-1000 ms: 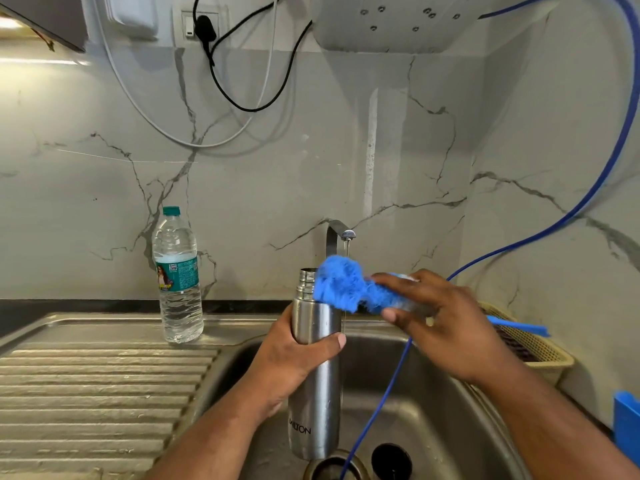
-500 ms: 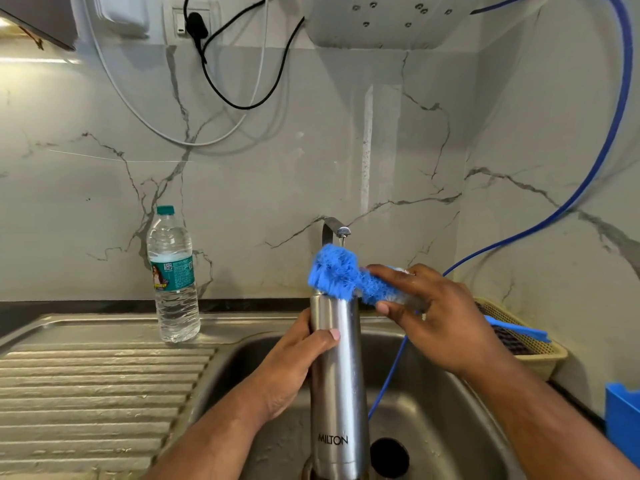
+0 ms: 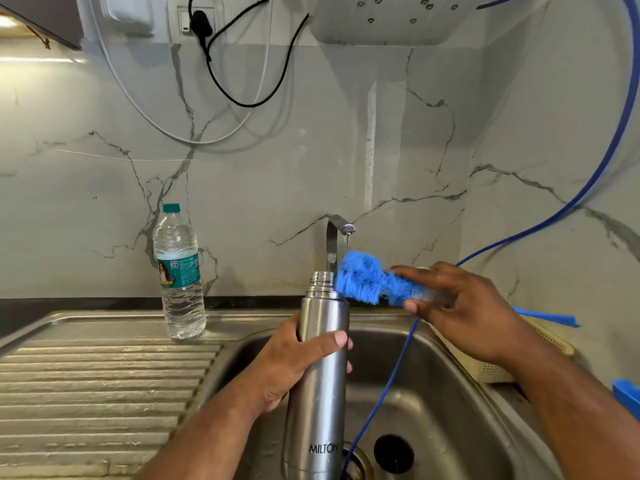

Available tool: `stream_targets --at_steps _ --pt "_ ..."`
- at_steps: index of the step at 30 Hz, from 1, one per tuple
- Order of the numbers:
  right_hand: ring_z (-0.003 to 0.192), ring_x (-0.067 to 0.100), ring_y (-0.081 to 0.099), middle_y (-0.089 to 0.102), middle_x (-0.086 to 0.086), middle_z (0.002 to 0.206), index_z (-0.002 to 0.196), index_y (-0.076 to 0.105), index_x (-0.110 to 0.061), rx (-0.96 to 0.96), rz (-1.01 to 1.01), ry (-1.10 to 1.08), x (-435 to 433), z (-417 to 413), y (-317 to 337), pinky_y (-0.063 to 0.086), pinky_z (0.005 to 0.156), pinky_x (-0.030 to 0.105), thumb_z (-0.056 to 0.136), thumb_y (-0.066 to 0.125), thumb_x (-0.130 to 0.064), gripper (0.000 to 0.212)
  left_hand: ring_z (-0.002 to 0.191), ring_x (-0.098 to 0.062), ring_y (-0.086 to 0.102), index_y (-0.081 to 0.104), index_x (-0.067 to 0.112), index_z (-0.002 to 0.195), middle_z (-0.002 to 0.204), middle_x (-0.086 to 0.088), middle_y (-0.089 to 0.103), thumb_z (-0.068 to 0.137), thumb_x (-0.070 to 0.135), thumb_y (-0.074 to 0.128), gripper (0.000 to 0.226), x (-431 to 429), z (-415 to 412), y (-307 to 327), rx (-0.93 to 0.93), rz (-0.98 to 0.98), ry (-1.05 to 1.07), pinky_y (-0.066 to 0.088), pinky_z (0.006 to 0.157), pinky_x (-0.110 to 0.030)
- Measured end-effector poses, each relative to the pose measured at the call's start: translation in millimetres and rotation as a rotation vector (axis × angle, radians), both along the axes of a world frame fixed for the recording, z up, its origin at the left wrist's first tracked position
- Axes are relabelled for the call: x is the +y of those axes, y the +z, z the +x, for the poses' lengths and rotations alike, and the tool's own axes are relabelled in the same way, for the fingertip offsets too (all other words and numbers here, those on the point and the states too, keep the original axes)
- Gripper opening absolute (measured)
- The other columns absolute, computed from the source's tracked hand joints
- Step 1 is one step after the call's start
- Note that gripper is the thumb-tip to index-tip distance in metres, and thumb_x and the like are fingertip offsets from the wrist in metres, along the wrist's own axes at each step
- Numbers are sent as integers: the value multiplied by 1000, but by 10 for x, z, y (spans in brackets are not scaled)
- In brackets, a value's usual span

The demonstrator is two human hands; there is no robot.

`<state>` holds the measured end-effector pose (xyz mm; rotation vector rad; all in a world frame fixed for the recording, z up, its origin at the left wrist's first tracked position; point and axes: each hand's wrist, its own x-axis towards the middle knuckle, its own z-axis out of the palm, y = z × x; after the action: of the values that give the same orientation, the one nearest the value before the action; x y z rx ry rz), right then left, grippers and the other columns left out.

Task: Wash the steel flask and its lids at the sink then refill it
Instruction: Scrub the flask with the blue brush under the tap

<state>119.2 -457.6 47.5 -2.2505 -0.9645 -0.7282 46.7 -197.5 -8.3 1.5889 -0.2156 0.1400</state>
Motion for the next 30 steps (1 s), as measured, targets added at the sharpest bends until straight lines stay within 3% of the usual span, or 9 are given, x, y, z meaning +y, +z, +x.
stream_targets --at_steps 3,6,8,11,15,19,23,27,30 --pt "98 4 63 66 -13 106 119 51 -75 104 75 89 128 -81 -15 51 94 33 92 73 -39 50 91 -37 74 56 7 128 108 -22 73 70 49 80 76 -30 11 36 -5 -66 21 61 75 -43" --pt "102 6 64 67 -11 110 121 49 -77 100 53 149 271 -148 -36 52 95 30 94 70 -45 47 97 -40 69 62 6 127 115 -30 68 74 58 70 75 -15 25 36 46 -139 -45 58 89 -52" --pt "107 -2 62 67 -18 115 119 50 -75 148 17 146 189 -131 9 48 94 16 94 71 -41 47 103 -41 64 64 6 127 122 -33 65 72 60 68 78 12 23 6 87 -126 -75 50 100 -57" --pt "115 -20 54 61 -37 123 114 56 -69 280 67 189 -10 -108 93 39 90 -3 94 73 -31 47 102 -40 65 64 7 128 124 -34 64 75 57 66 74 52 22 -6 85 -151 -118 55 92 -51" --pt "111 -21 57 62 -37 117 117 57 -64 269 87 209 99 -200 100 41 94 0 94 74 -25 48 105 -32 67 64 26 128 125 -22 66 77 53 69 58 -6 27 3 -1 -59 -112 56 90 -45" --pt "112 -7 60 66 -25 117 118 56 -71 179 -3 136 184 -235 75 47 99 18 93 73 -39 44 111 -24 69 65 34 126 122 -4 72 66 49 81 63 -35 46 -46 5 -32 -55 58 91 -37" --pt "115 -2 60 65 -27 118 113 52 -77 183 -29 28 -44 -147 120 47 107 29 90 69 -47 41 99 -40 70 67 20 118 105 -17 73 64 44 85 62 69 40 -19 8 -83 2 55 95 -60" --pt "111 4 62 66 -23 116 113 44 -85 169 -63 -7 39 -129 55 50 104 39 86 61 -58 42 103 -41 71 56 13 131 119 -22 71 73 37 80 67 47 11 30 -31 -86 -74 60 86 -51" --pt "117 -1 60 65 -24 125 114 51 -79 204 -11 56 17 -127 83 48 106 29 92 68 -47 43 93 -37 72 54 2 129 112 -20 73 73 38 78 71 60 -24 82 -46 -66 -75 61 78 -48"
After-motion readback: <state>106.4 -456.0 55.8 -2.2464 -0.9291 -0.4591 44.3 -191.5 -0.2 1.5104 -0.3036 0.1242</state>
